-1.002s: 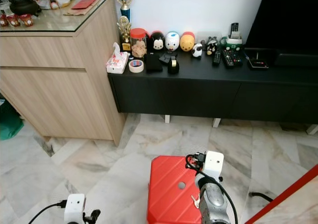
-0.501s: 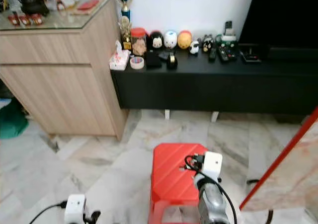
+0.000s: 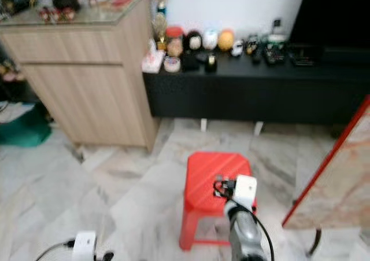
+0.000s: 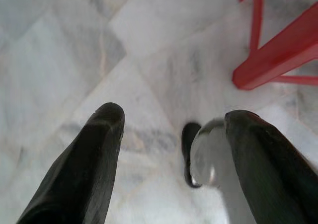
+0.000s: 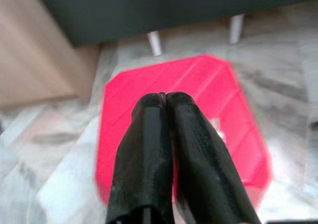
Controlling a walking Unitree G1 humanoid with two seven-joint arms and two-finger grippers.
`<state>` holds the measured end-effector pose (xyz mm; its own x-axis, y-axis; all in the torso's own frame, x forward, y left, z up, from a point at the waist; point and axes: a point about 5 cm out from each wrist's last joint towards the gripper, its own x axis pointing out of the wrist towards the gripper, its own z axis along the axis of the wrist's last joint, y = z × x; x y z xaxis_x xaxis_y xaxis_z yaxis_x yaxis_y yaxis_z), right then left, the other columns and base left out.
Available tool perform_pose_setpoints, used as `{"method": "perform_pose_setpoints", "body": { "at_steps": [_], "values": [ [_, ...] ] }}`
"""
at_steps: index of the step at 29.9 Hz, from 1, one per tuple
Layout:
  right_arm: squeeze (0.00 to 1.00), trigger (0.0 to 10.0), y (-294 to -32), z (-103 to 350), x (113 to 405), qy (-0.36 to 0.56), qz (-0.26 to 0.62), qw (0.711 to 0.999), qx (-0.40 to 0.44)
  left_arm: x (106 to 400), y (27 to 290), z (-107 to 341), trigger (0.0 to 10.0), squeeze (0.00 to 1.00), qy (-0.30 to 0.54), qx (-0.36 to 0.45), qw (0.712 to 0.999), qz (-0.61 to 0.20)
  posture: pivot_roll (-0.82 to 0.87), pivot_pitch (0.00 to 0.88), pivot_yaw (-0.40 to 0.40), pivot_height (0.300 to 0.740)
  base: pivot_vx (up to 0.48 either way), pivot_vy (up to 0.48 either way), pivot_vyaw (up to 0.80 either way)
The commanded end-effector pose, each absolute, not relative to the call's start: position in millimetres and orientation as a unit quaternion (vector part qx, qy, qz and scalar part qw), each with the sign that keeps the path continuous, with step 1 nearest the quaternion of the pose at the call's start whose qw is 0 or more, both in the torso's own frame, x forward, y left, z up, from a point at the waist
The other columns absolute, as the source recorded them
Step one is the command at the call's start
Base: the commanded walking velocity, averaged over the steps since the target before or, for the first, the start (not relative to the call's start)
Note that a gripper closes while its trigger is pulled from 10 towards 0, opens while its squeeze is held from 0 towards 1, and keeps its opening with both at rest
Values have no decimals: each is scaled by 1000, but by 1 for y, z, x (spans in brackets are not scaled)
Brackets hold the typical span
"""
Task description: Hang keys on a hook
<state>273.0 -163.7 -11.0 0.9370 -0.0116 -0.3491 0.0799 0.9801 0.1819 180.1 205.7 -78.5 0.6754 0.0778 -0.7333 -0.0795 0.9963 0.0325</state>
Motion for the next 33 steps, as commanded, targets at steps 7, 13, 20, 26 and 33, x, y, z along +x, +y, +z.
{"method": "perform_pose_setpoints", "body": {
  "at_steps": [7,13,20,26,33],
  "values": [
    [0,10000,-168,-13,273,188,-47,975,107,182,207,-77,10000,0,400,7,916,39,-4,0,-4,706,0,0,0],
    [0,10000,-180,-40,248,288,-97,946,109,185,206,-76,10000,0,397,10,917,36,-4,0,0,706,0,-126,0],
    [0,10000,-192,-65,215,376,-122,916,72,186,204,-76,10000,0,397,13,917,28,0,0,5,706,0,-258,0],
    [0,10000,-197,-76,194,410,-184,886,112,184,204,-77,10000,0,398,13,917,26,3,0,11,706,0,-257,0],
    [0,10000,-189,-81,188,420,-174,883,116,184,204,-77,10000,0,399,16,917,25,10,0,14,706,0,-450,0]
  ]
}}
